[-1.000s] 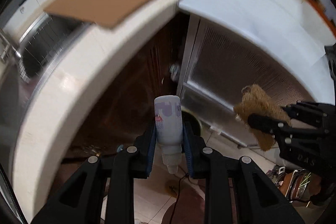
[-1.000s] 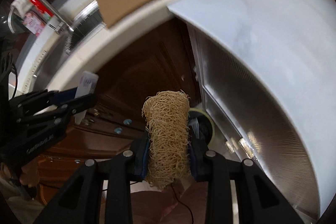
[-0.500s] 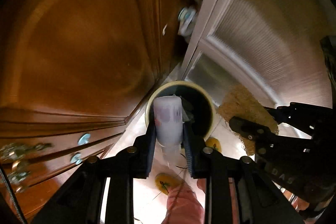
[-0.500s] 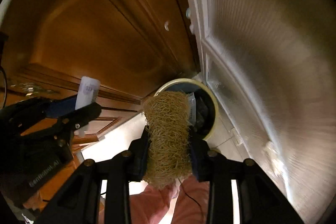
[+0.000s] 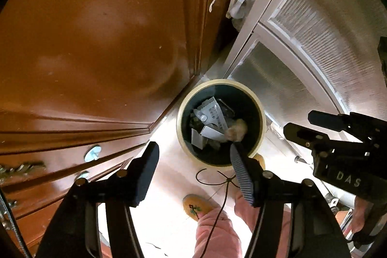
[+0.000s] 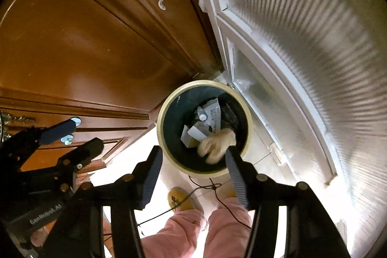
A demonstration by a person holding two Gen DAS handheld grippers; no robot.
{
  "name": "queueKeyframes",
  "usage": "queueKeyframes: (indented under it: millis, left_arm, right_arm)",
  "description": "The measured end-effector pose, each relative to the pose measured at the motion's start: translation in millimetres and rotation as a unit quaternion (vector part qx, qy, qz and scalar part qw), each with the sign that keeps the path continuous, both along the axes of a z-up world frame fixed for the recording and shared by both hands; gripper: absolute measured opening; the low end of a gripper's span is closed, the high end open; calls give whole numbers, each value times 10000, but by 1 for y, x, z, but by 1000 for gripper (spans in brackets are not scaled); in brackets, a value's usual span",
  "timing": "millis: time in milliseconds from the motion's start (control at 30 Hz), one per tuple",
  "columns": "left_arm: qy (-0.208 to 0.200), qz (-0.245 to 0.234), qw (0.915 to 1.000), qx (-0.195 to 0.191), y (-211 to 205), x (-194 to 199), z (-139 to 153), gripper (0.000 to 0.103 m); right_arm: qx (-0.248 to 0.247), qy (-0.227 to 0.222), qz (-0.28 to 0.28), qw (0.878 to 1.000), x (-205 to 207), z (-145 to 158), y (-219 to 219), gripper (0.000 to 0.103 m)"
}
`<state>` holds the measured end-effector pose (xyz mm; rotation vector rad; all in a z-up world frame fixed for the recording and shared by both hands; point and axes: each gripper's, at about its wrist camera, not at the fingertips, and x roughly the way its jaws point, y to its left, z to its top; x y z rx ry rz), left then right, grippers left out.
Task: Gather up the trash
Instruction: 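Open both grippers over the bin to drop the bottle and sponge, then raise both tools back up toward the counter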
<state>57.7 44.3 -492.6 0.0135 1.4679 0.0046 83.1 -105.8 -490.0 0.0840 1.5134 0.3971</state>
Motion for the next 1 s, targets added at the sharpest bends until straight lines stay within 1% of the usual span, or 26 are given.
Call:
queueKeyframes:
  millis: [133,233,367,500,533,567,633,667,767,833,933,1000]
  left_arm:
    - [-75,-125,9998,107,-3,-7,22,60]
    - [-152,-152,9997,74,-2,-12,43,60]
    - [-323,-181,9993,37,-2,-22,86,60]
    - [-592,-282,9978,24,-4,-33,133,60]
    - [-648,-302,9974,32,-3,-35,142,60]
    - [-713,-324,9969,25,-2,-38,154,60]
    - [-878,-353,9955,15,-1,-43,181,60]
    - [-928,-363,9950,21,0,-45,189,60]
    - [-1152,-396,9925,28,4,-52,222,60]
    - [-1378,-416,9896,23,7,-56,247,60]
    - [-1606,-424,9861,-18,14,-62,276,60]
    - [-1680,-438,9848,-64,18,-65,293,60]
  right_arm:
    - [-17,-52,-71,10000,-3,21,-3,55]
    - [-12,-161,-101,9998,-8,42,-4,55]
    - [6,-280,-126,9995,-17,74,-6,55]
    - [82,-444,-157,9989,-29,111,-5,55]
    - [111,-517,-164,9985,-34,125,-5,55]
    - [123,-555,-165,9982,-36,131,-5,55]
    - [144,-654,-182,9976,-44,155,-4,55]
    - [156,-676,-189,9974,-45,161,-5,55]
    - [240,-838,-211,9960,-55,196,-7,55]
    - [268,-984,-195,9946,-60,216,-8,55]
    - [312,-1210,-171,9920,-68,248,-10,55]
    - [341,-1363,-184,9899,-72,265,-11,55]
